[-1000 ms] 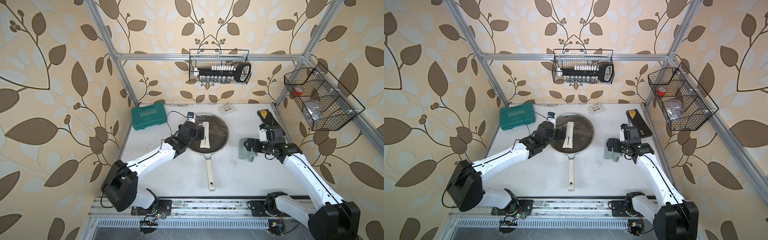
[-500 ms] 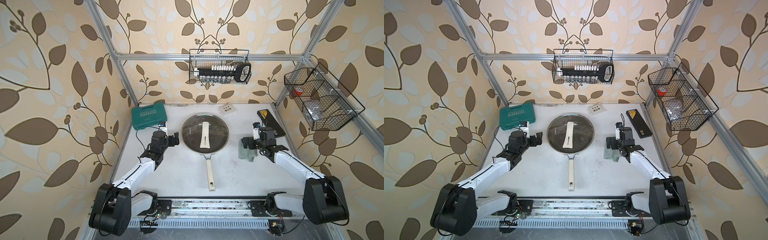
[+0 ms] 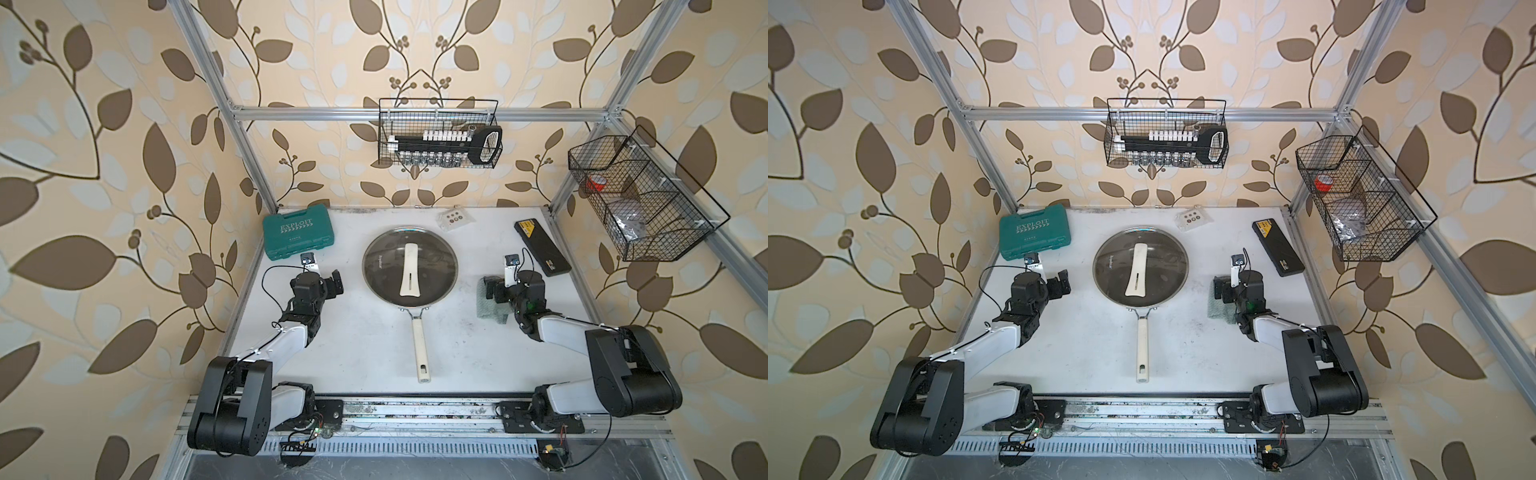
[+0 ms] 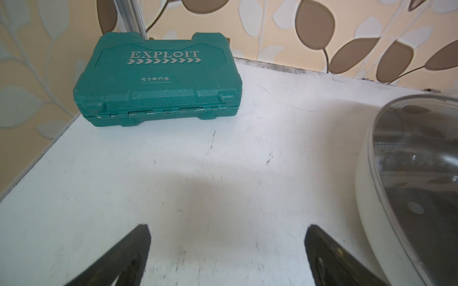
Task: Wipe the pot lid with a cloth
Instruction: Reset both arms
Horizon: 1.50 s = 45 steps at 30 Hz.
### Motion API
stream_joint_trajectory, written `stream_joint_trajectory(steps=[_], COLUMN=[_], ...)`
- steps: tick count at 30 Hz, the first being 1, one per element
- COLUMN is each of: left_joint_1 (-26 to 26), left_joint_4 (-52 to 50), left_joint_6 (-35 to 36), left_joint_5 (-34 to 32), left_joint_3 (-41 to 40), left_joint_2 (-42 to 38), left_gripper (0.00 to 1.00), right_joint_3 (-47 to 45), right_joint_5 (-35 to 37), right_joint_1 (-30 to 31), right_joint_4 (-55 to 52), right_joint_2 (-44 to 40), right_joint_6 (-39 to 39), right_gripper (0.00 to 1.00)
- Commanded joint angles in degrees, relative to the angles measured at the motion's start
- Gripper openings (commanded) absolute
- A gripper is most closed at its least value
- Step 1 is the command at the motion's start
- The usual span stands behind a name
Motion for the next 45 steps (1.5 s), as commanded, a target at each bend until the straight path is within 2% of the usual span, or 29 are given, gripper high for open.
stream_joint_trajectory(steps=[1, 6, 9, 15, 18, 23, 27, 30, 32, 36, 45], left_joint_1=[0.6, 0.7, 0.7, 0.7, 0.7, 0.7, 0.7, 0.7, 0.7, 0.7, 0.8], left_joint_4=[1.8, 1.9, 8.1, 8.2, 13.0, 27.1, 26.3, 29.2, 24.1, 21.2, 19.0], left_joint_6=[2.0, 1.7, 1.1, 3.6, 6.3, 8.1, 7.8, 8.4, 7.8, 8.1, 8.2], left_joint_5=[-0.5, -1.4, -1.3, 1.7, 3.1, 5.1, 4.7, 4.7, 4.2, 4.5, 4.8], left_joint_3=[1.0, -1.3, -4.6, -3.8, -5.3, -10.3, -8.9, -8.2, -6.2, -4.1, -2.6], left_joint_2=[-0.5, -0.7, 1.5, 2.5, 3.1, 8.1, 10.5, 15.2, 14.4, 15.3, 16.0], left_gripper=[0.99, 0.99, 0.99, 0.99, 0.99, 0.99, 0.99, 0.99, 0.99, 0.99, 0.99], right_joint_3=[-2.6, -1.7, -1.4, -1.4, -1.5, -1.4, -1.4, -1.5, -1.4, -0.8, -1.4], right_joint_5=[-0.1, -2.2, -2.3, -2.3, -2.3, -2.3, -2.2, -2.3, -2.3, -3.1, -3.3], right_joint_1=[-2.1, -3.2, -3.2, -3.2, -3.2, -3.2, -3.2, -3.2, -3.3, -3.5, -3.9], right_joint_4=[10.4, 10.8, 10.3, 10.0, 10.0, 9.9, 10.0, 9.9, 9.9, 9.3, 9.8], right_joint_2=[1.4, 3.5, 3.5, 3.3, 3.3, 3.3, 3.3, 3.3, 3.4, 3.7, 3.2], right_joint_6=[1.7, 2.0, 2.0, 2.0, 2.0, 2.0, 2.0, 2.0, 2.0, 2.1, 2.2], right_gripper=[0.99, 0.99, 0.99, 0.99, 0.99, 0.99, 0.99, 0.99, 0.99, 0.99, 0.99])
